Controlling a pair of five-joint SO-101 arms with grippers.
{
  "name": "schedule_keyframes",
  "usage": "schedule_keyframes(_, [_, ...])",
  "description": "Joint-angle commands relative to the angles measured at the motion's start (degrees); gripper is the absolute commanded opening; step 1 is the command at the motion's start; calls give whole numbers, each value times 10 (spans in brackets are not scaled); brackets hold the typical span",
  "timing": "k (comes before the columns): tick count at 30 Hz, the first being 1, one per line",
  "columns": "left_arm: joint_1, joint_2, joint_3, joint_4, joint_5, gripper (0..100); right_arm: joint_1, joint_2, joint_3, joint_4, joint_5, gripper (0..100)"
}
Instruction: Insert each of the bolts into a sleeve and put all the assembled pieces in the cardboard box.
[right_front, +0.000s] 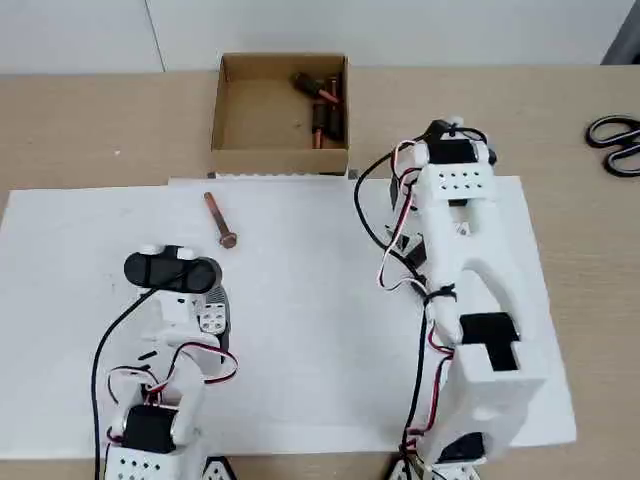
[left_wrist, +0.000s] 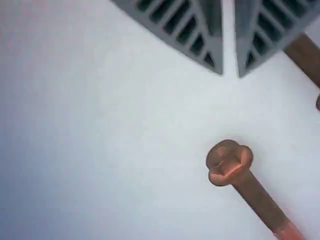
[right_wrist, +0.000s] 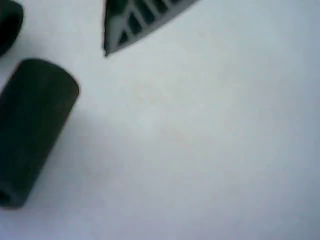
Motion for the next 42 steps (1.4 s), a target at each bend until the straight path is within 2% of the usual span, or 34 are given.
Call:
schedule_keyframes(1, [-4, -5, -2, 4, 1, 6, 4, 21, -46, 2, -4, 220])
schedule_keyframes(11, [-4, -5, -2, 4, 1, 6, 31, 138, -143, 7, -4, 214])
schedule_keyframes(17, [-4, -5, -2, 4, 1, 6, 27, 160, -157, 7, -1, 50])
schedule_keyframes(22, [-4, -5, -2, 4, 1, 6, 27, 159, -157, 8, 2, 31])
schedule_keyframes(26, [-4, -5, -2, 4, 1, 6, 23, 158, -170, 10, 34, 2])
schedule_keyframes(30, [-4, -5, -2, 4, 1, 6, 7, 131, -216, 71, 35, 2])
schedule_keyframes(35, [-4, -5, -2, 4, 1, 6, -15, 65, -224, 73, 41, 2])
schedule_keyframes(39, [-1, -5, -2, 8, 1, 6, -22, 12, -222, 76, 80, 2])
schedule_keyframes(42, [-1, -4, -22, 40, -1, 6, -19, -25, -222, 80, 98, 2])
